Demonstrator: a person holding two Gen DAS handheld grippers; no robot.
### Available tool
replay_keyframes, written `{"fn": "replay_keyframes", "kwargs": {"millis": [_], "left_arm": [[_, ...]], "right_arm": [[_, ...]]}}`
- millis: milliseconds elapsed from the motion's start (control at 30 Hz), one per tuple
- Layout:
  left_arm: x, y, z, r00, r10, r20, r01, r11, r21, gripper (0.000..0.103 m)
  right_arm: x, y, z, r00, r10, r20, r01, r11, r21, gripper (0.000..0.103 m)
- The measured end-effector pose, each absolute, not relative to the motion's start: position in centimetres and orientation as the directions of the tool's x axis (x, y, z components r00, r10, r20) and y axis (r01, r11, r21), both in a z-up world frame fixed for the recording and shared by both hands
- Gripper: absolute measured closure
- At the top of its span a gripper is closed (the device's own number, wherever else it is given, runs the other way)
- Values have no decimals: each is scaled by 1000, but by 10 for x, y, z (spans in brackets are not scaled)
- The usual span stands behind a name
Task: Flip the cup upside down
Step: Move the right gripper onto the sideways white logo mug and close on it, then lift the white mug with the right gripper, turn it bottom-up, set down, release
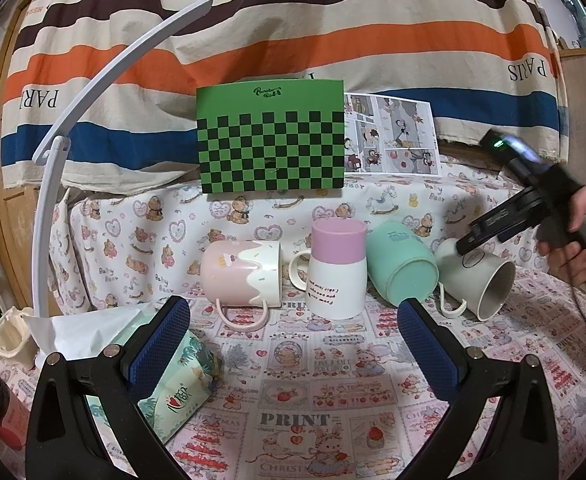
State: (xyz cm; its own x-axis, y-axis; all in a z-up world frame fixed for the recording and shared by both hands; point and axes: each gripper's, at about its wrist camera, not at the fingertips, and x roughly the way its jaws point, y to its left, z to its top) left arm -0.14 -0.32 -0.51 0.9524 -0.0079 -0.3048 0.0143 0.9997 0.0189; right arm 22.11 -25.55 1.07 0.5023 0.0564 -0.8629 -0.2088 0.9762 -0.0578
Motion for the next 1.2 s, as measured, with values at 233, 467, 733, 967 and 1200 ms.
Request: {"fn": "replay_keyframes", "kwargs": {"millis": [233, 467, 733, 967, 1200], "left_arm": [[0, -7, -4, 951, -12, -309, 21, 999, 28, 0], [0, -8, -3, 950, -15, -312, 25, 999, 28, 0], [2, -8, -3, 949, -13, -315, 23, 999, 28, 0], [-2, -2, -2, 956, -12, -292, 14, 1000, 6, 0], [-3, 2, -2, 956, 17, -291, -19, 1000, -5, 0]], "right_arm": [[241, -253, -11, 416, 45, -908, -169, 985, -29, 13], [240, -263, -17, 374, 87, -923, -124, 991, 43, 24], [186, -276, 35, 444, 191, -876, -136, 980, 144, 24], [142, -250, 46, 395, 301, -868, -186, 951, 246, 24], [141, -220, 9, 324, 405, -855, -129, 914, 384, 24]]}}
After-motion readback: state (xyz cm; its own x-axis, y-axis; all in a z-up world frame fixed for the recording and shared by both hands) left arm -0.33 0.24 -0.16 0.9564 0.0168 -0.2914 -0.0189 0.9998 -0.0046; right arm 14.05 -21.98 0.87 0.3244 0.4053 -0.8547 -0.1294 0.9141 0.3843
